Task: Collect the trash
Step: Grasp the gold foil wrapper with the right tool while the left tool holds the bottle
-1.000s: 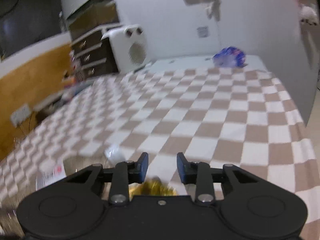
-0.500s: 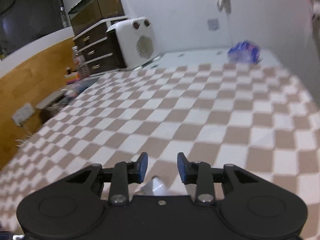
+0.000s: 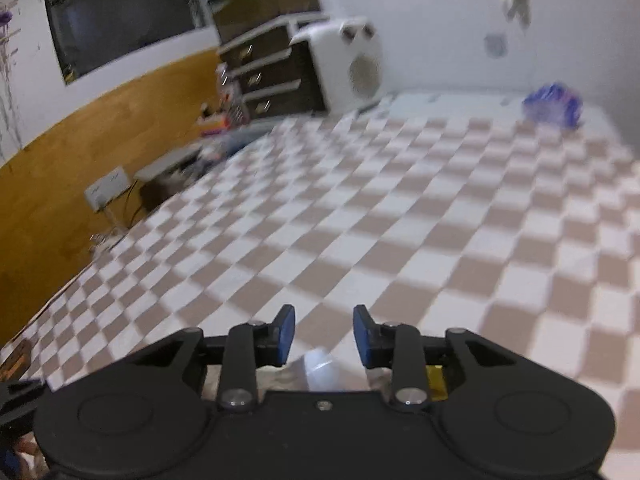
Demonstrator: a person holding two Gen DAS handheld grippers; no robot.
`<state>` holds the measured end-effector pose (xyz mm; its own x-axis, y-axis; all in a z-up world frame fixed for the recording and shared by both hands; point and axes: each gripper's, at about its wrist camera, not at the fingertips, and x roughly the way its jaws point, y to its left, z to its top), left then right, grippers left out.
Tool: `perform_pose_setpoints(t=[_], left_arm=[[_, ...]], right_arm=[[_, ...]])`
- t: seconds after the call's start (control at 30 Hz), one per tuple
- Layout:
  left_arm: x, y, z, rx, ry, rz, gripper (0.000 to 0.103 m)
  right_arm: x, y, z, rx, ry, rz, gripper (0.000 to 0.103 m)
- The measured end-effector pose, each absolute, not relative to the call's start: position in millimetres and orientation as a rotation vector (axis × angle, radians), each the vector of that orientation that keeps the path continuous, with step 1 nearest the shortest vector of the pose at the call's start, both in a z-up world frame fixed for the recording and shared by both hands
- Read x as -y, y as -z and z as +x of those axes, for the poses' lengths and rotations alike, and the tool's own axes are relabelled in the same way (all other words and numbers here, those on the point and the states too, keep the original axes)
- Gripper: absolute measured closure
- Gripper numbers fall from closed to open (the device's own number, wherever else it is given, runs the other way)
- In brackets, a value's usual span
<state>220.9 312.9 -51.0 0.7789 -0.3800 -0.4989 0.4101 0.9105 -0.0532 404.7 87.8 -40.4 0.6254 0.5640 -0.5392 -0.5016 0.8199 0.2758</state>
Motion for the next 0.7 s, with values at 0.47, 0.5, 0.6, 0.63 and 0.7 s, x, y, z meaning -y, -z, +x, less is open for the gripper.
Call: perform_pose_setpoints(t=[0.47, 0.5, 0.6, 0.63, 0.7], left_arm=[[-320.9, 50.7, 222.0, -0.542, 0.401, 0.002, 0.038], [-321.4, 50.6, 222.4, -0.543, 0.4, -0.002, 0.038], [-320.9, 50.5, 222.2, -0.544, 0.395, -0.004, 0.038], [-320.4, 50.6, 221.8, -0.543, 0.393, -0.003, 0.038], [-318.9, 50.8, 221.2, -0.543, 0.386, -0.001, 0.038]], right_arm=[[-36.3, 69.3, 401.1, -0.733, -0.597, 0.099, 0.054], [-35.7, 68.6, 395.2, -0.74, -0.615, 0.087, 0.054], [-36.1, 65.6, 372.4, -0.75, -0.668, 0.027, 0.04], [-36.4, 64.8, 365.9, -0.749, -0.684, 0.005, 0.03], [-38.8, 63.6, 351.0, -0.747, -0.72, -0.045, 0.023]])
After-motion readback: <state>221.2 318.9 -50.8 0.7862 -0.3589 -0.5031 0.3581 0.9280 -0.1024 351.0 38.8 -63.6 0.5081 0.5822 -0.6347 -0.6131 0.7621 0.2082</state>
